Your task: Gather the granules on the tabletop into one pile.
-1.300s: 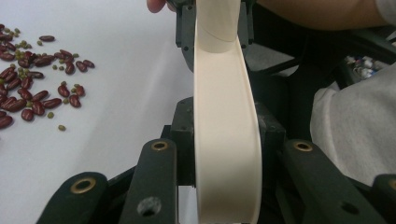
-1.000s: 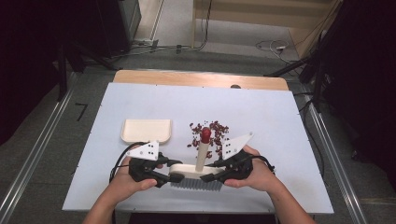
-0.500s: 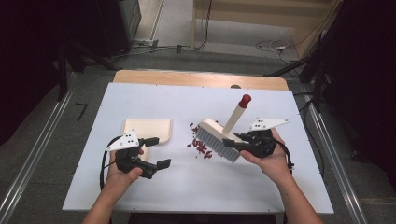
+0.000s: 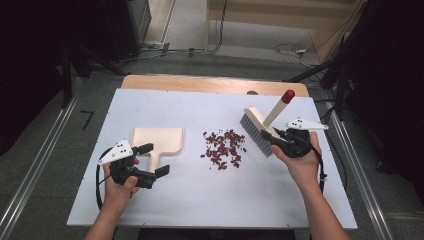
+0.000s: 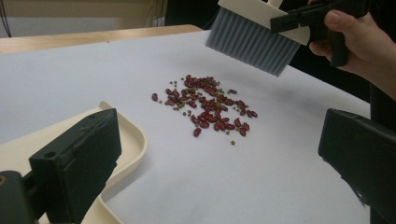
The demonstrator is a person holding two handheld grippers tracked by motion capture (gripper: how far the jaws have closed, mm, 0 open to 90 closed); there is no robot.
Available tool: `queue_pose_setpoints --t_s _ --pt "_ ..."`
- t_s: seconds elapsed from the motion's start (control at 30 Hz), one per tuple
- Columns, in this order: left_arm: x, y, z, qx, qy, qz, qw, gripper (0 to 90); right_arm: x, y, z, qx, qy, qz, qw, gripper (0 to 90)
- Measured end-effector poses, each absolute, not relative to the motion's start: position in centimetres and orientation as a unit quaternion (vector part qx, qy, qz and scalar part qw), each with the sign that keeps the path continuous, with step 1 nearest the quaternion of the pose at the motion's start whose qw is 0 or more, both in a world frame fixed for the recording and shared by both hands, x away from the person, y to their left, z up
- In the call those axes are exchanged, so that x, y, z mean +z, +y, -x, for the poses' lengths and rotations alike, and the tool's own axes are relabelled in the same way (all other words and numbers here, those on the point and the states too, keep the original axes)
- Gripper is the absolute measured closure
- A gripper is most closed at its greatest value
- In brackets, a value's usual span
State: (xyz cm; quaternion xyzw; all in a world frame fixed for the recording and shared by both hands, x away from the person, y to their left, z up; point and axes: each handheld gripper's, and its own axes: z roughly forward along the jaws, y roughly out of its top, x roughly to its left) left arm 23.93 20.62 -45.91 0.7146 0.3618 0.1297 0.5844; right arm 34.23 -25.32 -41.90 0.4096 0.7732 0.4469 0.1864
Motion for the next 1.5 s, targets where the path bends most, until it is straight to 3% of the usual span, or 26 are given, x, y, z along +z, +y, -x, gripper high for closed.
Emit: queue_pose_setpoints --t_s 0.73,1.1,1.5 --pt "-46.8 21.9 -23.2 0.155 0.387 -0.707 0.571 0.0 -45.3 -22.1 -38.3 0.347 0.789 -0.431 0.267 66.0" --pt "-46.8 21.5 -23.4 0.154 0.383 -0.714 0.566 0.0 -45.9 -19.6 -36.8 0.352 0.812 -0.404 0.230 66.0" --pt "-46.8 21.3 -23.6 0.155 0.380 -0.713 0.569 0.0 -45.8 -17.5 -34.8 0.359 0.821 -0.379 0.232 65.9"
